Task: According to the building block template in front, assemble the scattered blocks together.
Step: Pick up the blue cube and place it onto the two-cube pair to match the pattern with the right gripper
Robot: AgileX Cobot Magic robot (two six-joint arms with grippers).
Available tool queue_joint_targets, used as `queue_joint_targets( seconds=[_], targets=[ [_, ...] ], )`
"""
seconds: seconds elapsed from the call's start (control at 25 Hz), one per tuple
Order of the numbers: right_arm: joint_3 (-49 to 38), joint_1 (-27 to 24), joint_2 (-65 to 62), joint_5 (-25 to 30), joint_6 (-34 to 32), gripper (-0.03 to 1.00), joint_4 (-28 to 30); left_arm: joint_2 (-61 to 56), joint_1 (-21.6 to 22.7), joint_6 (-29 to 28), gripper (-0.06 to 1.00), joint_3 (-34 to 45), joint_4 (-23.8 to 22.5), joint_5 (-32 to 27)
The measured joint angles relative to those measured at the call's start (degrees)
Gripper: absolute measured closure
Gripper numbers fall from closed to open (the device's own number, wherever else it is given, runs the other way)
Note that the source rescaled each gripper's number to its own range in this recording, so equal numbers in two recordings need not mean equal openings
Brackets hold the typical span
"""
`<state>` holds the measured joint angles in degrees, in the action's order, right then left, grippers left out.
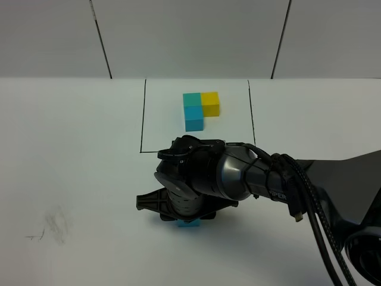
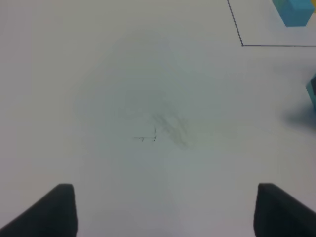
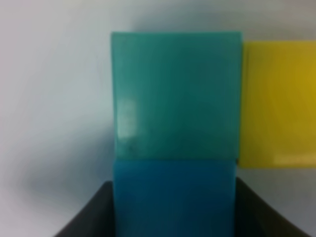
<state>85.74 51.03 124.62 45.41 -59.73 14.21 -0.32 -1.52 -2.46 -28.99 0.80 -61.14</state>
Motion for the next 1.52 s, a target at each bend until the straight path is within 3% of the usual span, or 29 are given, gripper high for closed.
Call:
queue_joint_targets(
  seconds=[0.84,0.92,1.24,1.32,1.52],
  targets=[
    [2.9,0.0,1.0,4.0,3.7,0.77,-3.9,0.0,0.0,0.0,0.35,0.0,0.0,0.0],
    [3.0,0.0,1.0,4.1,4.9,0.72,-4.4,0.0,0.0,0.0,0.35,0.0,0.0,0.0],
    [3.0,0.0,-1.7,6.6,8.6,0.25,-4.8,0.0,0.0,0.0,0.35,0.0,0.0,0.0],
    [3.0,0.0,-4.1,8.1,9.4,0.19,-4.8,0.0,0.0,0.0,0.35,0.0,0.0,0.0],
    [3.0,0.0,-11.1,11.9,9.9,0.16,-3.0,0.0,0.0,0.0,0.35,0.0,0.0,0.0]
  ],
)
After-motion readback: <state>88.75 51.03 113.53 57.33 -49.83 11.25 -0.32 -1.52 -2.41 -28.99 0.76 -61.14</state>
